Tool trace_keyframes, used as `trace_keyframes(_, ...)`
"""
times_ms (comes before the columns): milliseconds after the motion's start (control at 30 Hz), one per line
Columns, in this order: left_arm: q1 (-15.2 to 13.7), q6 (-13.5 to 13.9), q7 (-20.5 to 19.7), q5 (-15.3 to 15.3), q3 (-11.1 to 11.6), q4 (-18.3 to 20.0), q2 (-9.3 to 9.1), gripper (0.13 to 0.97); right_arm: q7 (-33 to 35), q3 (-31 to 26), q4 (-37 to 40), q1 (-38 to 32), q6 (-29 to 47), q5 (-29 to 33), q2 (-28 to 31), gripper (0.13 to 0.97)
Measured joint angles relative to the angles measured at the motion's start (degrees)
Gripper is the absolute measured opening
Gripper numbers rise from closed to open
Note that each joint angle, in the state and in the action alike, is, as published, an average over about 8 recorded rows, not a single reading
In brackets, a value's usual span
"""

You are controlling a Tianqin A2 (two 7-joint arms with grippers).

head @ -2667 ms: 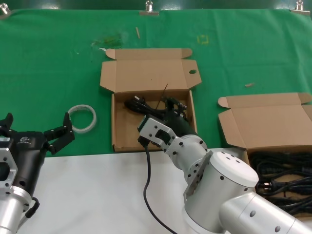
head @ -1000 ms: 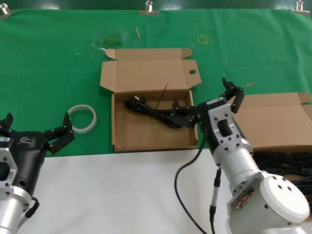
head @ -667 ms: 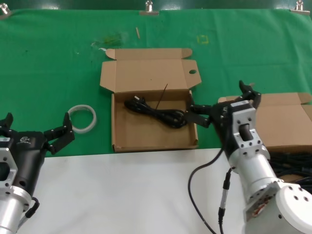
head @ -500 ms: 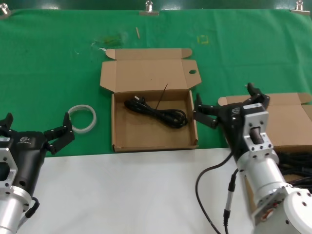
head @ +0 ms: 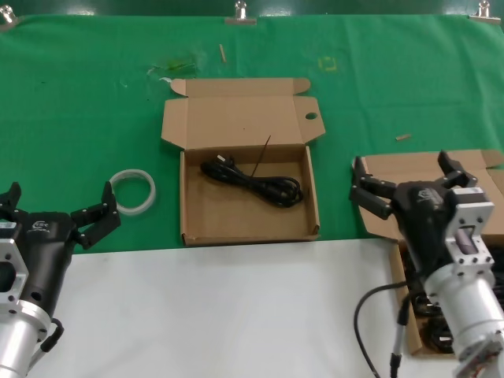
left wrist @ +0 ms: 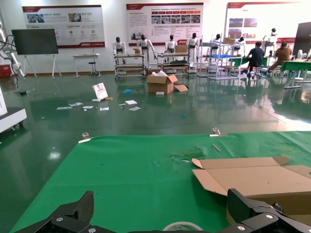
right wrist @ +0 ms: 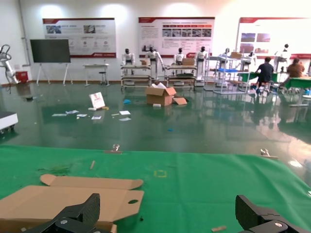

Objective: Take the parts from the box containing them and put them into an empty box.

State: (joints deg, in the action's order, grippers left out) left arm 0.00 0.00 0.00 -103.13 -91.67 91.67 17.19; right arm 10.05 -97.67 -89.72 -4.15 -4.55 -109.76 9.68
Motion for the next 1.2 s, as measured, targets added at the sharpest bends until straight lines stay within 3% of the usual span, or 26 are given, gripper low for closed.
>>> trace_keyframes(300,0.0,0.0,0.0,-0.01,0.0,0.0,0.0,0.966,-6.95,4.13,-1.35,2.86,3.14,4.57,-0.01,0.966)
trace_keyframes(1200,0.0,0.0,0.0,0.0,0.0,0.0,0.0,0.966,-7.29,4.34,-1.41,3.0,3.29,4.8,-0.01,0.966)
